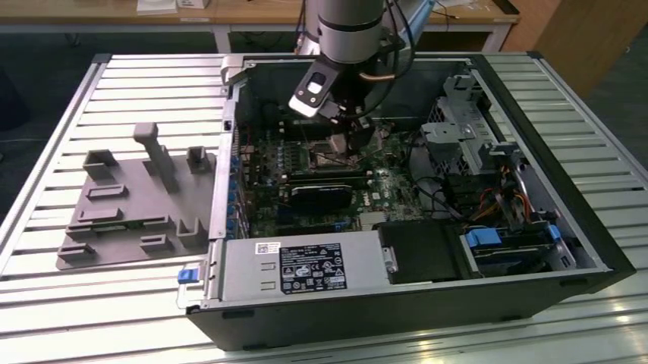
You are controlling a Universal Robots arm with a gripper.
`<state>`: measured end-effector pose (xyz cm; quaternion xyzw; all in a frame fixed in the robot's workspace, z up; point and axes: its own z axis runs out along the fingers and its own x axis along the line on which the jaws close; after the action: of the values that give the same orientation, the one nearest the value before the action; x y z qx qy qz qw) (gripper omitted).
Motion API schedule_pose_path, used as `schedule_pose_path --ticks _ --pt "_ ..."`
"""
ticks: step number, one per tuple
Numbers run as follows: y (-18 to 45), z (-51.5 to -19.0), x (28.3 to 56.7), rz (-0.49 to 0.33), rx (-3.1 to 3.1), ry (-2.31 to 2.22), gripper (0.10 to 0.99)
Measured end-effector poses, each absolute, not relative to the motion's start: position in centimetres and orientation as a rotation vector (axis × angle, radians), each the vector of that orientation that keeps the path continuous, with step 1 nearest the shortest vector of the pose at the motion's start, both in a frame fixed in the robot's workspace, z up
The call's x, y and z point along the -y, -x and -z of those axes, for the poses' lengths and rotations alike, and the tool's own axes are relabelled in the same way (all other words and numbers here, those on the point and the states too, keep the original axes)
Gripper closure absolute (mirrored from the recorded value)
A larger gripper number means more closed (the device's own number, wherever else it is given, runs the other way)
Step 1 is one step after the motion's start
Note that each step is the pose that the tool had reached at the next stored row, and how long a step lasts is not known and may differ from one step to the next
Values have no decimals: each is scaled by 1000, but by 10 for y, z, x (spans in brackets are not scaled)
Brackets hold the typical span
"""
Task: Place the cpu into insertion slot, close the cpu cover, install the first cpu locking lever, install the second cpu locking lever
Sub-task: 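Place the cpu into insertion slot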
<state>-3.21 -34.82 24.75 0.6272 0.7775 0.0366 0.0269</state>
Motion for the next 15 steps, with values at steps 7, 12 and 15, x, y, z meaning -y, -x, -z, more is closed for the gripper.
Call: schedule_pose_path --ticks 7,12,15 --pt "32 -244 348 -108 -2289 -2064 549" --pt "33 -242 348 -104 -2202 -2152 549" --pt "34 -239 347 -104 -2191 -2163 549"
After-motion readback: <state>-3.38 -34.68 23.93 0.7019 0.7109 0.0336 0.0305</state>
